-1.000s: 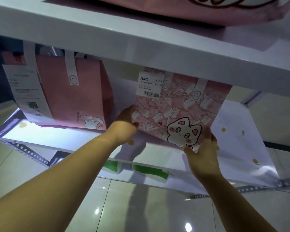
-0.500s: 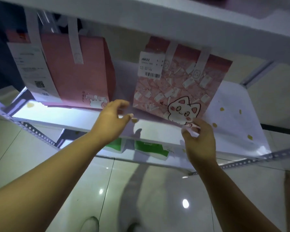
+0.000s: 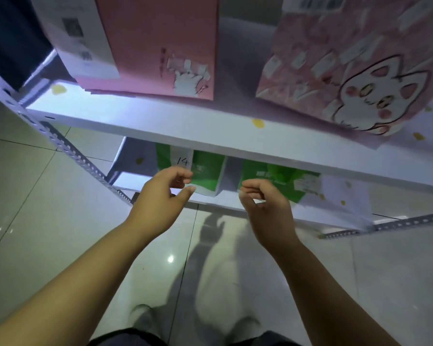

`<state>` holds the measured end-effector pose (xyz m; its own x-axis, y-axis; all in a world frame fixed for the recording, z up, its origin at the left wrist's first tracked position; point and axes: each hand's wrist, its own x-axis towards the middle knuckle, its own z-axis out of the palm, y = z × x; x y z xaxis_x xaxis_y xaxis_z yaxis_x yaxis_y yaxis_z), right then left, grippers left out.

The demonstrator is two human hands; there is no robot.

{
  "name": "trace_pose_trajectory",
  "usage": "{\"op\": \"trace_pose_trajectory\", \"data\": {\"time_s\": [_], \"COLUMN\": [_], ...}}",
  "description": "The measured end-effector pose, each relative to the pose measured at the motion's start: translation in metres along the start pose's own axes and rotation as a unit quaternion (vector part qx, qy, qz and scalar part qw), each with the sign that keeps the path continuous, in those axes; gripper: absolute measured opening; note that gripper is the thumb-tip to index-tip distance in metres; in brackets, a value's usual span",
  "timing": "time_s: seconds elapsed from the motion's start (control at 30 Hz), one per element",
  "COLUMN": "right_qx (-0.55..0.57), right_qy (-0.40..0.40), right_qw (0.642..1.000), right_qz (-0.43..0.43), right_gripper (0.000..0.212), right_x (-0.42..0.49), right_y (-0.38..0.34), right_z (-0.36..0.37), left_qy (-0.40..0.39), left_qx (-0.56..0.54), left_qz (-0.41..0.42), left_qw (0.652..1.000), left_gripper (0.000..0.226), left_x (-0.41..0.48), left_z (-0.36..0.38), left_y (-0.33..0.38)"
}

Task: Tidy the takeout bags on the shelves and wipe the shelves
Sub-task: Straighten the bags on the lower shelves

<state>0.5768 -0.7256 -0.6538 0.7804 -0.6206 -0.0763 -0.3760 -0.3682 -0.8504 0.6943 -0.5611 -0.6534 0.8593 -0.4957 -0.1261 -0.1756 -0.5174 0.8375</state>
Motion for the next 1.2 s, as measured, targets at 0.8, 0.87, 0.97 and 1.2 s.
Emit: {"op": "trace_pose_trajectory", "data": {"time_s": [0.8,0.87,0.97,1.2], "right_qx": [-0.055,-0.050,-0.035,-0.026], "right_qy": [0.041,0.040,0.046,0.047], "right_qw": [0.996,0.996,0.997,0.998], "right_qz": [-0.058,-0.054,-0.051,-0.038], "right_gripper": [0.059,0.061,0.061,0.061], "right_x": [0.080,0.081,0.085,0.086], "right_y": [0.169,0.169,0.166,0.165], "right_z": [0.165,0.169,0.172,0.169], "left_qy": [0.104,0.102,0.100,0.101], "left_qx": [0.049,0.050,0.047,0.022], "left_qz": [0.022,0.029,0.037,0.045], "left_qw": [0.993,0.993,0.993,0.994], "left_gripper": [0.069,0.066,0.063,0.064], "left_x": [0.118,0.120,0.121,0.118], "left_z": [0.070,0.069,0.065,0.063], "left_y": [-0.231,-0.231,-0.232,-0.232]}}
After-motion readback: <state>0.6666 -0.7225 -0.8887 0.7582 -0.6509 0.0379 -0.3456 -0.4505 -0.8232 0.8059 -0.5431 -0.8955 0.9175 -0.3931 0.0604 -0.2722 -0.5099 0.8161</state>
